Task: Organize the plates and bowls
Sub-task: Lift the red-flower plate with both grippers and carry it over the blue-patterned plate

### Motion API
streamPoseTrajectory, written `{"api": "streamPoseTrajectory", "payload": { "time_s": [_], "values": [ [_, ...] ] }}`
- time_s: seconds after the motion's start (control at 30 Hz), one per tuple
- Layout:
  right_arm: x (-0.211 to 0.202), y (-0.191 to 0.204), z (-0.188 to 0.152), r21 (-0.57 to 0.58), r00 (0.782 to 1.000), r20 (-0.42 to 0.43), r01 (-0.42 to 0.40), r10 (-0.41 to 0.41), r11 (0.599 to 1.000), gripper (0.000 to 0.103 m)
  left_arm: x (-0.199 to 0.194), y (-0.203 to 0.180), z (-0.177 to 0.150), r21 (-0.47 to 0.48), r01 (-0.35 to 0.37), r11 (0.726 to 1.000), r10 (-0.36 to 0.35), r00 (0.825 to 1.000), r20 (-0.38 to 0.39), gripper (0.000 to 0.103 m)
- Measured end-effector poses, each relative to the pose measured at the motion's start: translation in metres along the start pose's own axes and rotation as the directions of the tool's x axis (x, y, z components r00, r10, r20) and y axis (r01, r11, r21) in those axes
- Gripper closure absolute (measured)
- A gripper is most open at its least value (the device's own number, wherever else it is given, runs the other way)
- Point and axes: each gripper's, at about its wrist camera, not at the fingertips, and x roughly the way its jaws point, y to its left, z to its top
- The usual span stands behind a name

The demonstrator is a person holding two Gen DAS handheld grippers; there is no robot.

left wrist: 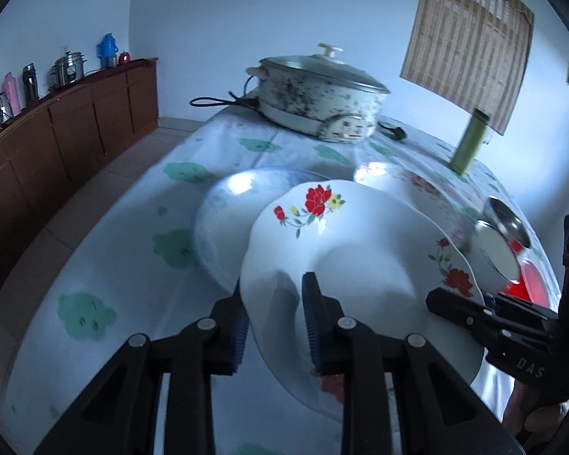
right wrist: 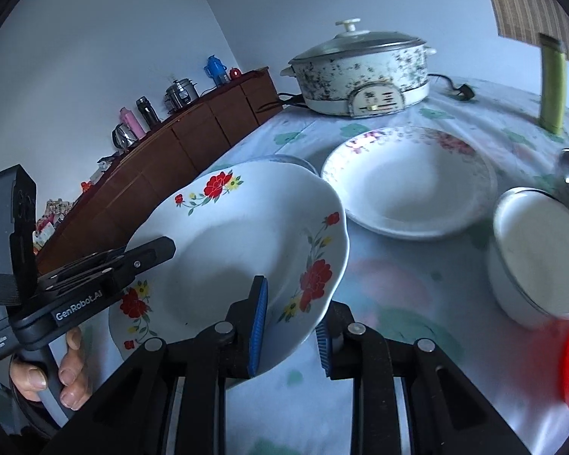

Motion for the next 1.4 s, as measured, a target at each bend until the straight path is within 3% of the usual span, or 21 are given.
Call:
{"api": "streamPoseTrajectory", "payload": {
  "time_s": [0.63, 1.17, 1.4],
  "values": [
    [0.052, 0.016, 0.04, -0.029, 0.999, -0.013, 0.045, -0.046, 0.999, 0.077, 0.038, 0.03, 0.03, -0.065, -0.071, 0.995, 0.069, 0.997, -0.037, 0.075],
    [0.069, 0.024, 0.041, -0.038, 0.999, -0.042, 0.031, -0.032, 0.999, 0.074, 0.055, 0.045, 0.026, -0.126, -0.099, 0.987, 0.088, 0.992, -0.091, 0.072],
    [0.074, 0.024, 0.048, -0.02, 0.997, -0.043, 0.065, -0.065, 0.998, 0.071, 0.058, 0.04, 0.026, -0.103, -0.101, 0.99, 0.091, 0.991, -0.095, 0.072]
  ]
}}
